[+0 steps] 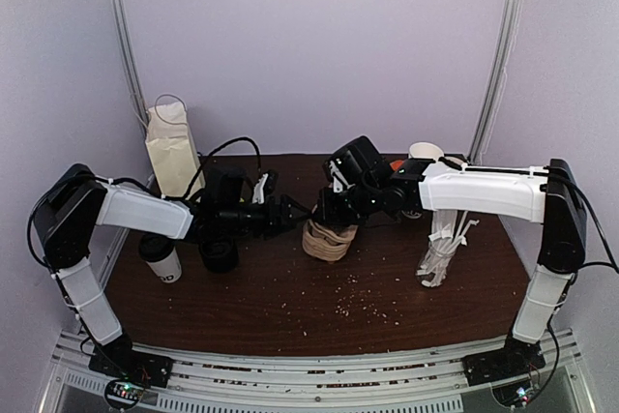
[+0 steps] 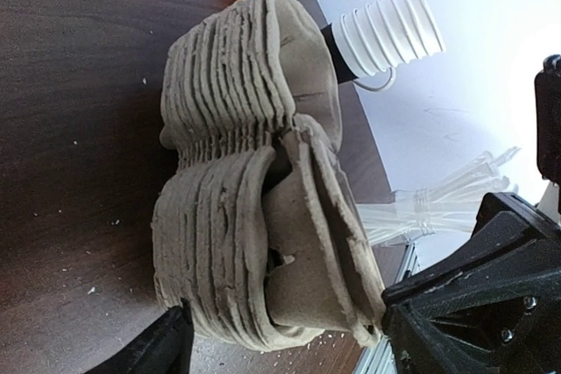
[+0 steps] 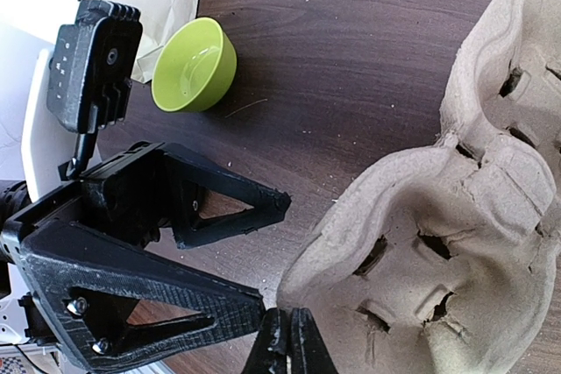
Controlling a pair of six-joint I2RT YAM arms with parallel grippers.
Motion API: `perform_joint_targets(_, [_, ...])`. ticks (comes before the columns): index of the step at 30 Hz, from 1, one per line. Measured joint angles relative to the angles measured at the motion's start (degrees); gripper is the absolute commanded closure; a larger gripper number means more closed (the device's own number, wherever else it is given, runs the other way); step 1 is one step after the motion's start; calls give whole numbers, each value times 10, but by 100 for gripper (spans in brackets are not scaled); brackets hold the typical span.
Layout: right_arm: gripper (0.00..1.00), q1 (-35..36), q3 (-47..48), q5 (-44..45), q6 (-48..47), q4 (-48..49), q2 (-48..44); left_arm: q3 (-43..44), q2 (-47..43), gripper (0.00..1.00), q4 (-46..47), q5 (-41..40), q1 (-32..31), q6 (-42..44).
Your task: Pack the takeout coffee
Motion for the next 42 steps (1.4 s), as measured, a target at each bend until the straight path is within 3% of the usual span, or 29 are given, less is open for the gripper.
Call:
perform_joint_targets(6, [100,-1,0,-2,0,2,0,-7,0,34,-2,-7,0,0])
perform_joint_targets(22, [100,-1,0,-7,0,2,0,-10,0,30,-1,-5,0,0])
perform_joint_targets(35, [100,-2,0,-7,0,-4,3,1,21,47,4,7,-1,3])
perform_joint_targets(42, [100,-3,0,-7,-1,-9,4,5,28,49,-1,4,-2,17])
